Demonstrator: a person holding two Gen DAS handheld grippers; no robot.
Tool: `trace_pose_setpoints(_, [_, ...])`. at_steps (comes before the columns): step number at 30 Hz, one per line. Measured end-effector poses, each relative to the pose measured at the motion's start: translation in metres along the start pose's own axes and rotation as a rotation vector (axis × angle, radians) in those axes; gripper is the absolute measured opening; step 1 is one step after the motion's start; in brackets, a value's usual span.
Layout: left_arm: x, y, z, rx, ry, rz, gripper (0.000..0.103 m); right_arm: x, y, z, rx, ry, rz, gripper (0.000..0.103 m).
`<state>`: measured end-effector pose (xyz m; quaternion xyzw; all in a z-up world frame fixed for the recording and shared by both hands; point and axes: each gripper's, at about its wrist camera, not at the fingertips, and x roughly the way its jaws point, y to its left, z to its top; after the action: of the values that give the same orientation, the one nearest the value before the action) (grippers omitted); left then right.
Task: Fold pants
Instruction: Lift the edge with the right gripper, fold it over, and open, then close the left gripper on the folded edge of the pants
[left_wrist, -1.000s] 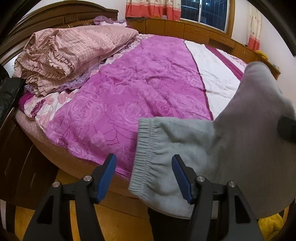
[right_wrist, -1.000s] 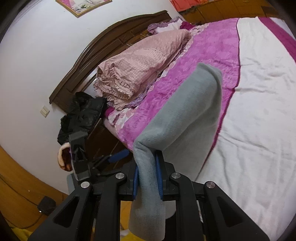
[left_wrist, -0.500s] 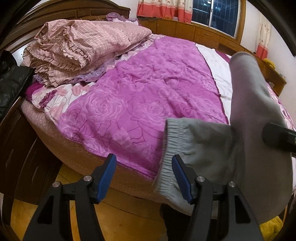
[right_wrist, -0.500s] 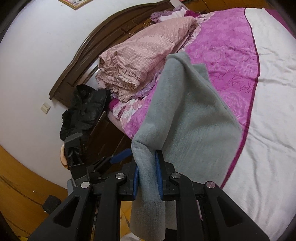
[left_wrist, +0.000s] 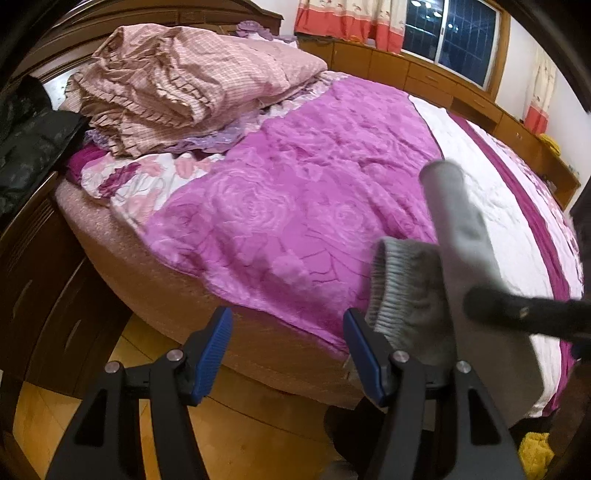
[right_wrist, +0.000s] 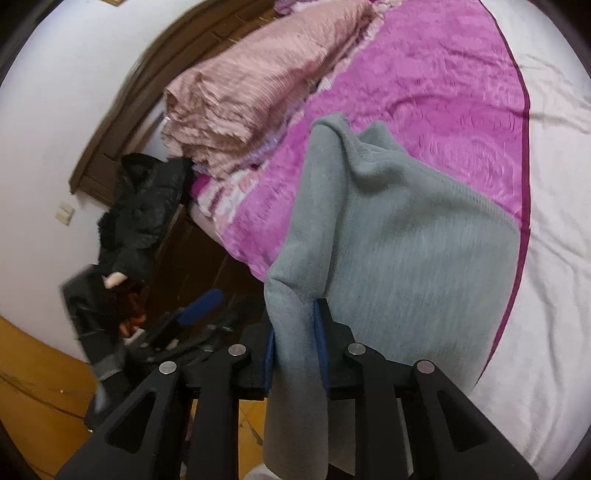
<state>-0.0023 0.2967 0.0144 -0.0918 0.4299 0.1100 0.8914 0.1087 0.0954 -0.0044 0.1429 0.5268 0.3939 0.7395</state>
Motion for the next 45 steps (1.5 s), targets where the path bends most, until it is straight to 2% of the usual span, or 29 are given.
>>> trace_pose_setpoints(3, [-0.004,0.005,0.001,-0.015,-0.010,-0.004,0.065,0.005,-0.001,-0.002,-0.004,-0.008,-0.007,0.023])
trace_pose_setpoints(5, [-0.008,0.006,0.001,-0.023,-0.023,-0.021,0.065,0.004,0.002,-0.004,-0.028,-0.025,-0.026,0.032])
trace_pose_setpoints(10, [-0.014,0.002,0.002,-0.031,-0.041,-0.090,0.065,-0.014,0.007,-0.010,-0.122,-0.064,-0.081,0.041])
trace_pose_setpoints(14, [-0.014,-0.004,0.004,-0.053,-0.035,-0.151,0.065,-0.030,0.000,-0.013,-0.131,-0.079,-0.124,0.046])
trace_pose_setpoints(18, [-0.016,-0.018,0.003,-0.048,-0.025,-0.226,0.065,-0.050,-0.016,-0.015,-0.100,-0.104,-0.158,0.047])
trace_pose_setpoints(24, [-0.008,-0.042,-0.005,-0.002,0.009,-0.261,0.065,-0.069,-0.038,-0.024,-0.092,-0.124,-0.257,0.047])
trace_pose_setpoints(32, [0.002,-0.061,-0.014,0.014,0.035,-0.282,0.065,-0.059,-0.056,-0.034,-0.068,-0.081,-0.309,0.047])
trace_pose_setpoints(33, [0.004,-0.062,-0.015,0.012,0.036,-0.290,0.064,-0.058,-0.056,-0.035,-0.069,-0.078,-0.311,0.047])
trace_pose_setpoints(35, [0.008,-0.064,-0.017,0.005,0.036,-0.299,0.048,-0.056,-0.056,-0.036,-0.069,-0.074,-0.310,0.047])
trace_pose_setpoints(36, [0.010,-0.065,-0.018,0.003,0.037,-0.295,0.045,-0.055,-0.057,-0.036,-0.069,-0.072,-0.309,0.047])
trace_pose_setpoints(38, [0.014,-0.066,-0.019,0.006,0.035,-0.282,0.018,-0.054,-0.057,-0.037,-0.069,-0.067,-0.308,0.047])
trace_pose_setpoints(42, [0.010,-0.061,-0.015,-0.027,0.010,-0.316,0.012,-0.054,-0.057,-0.038,-0.063,-0.066,-0.302,0.047])
trace_pose_setpoints(45, [0.006,-0.053,-0.003,-0.035,-0.032,-0.269,0.012,-0.058,-0.057,-0.036,-0.046,-0.098,-0.305,0.047])
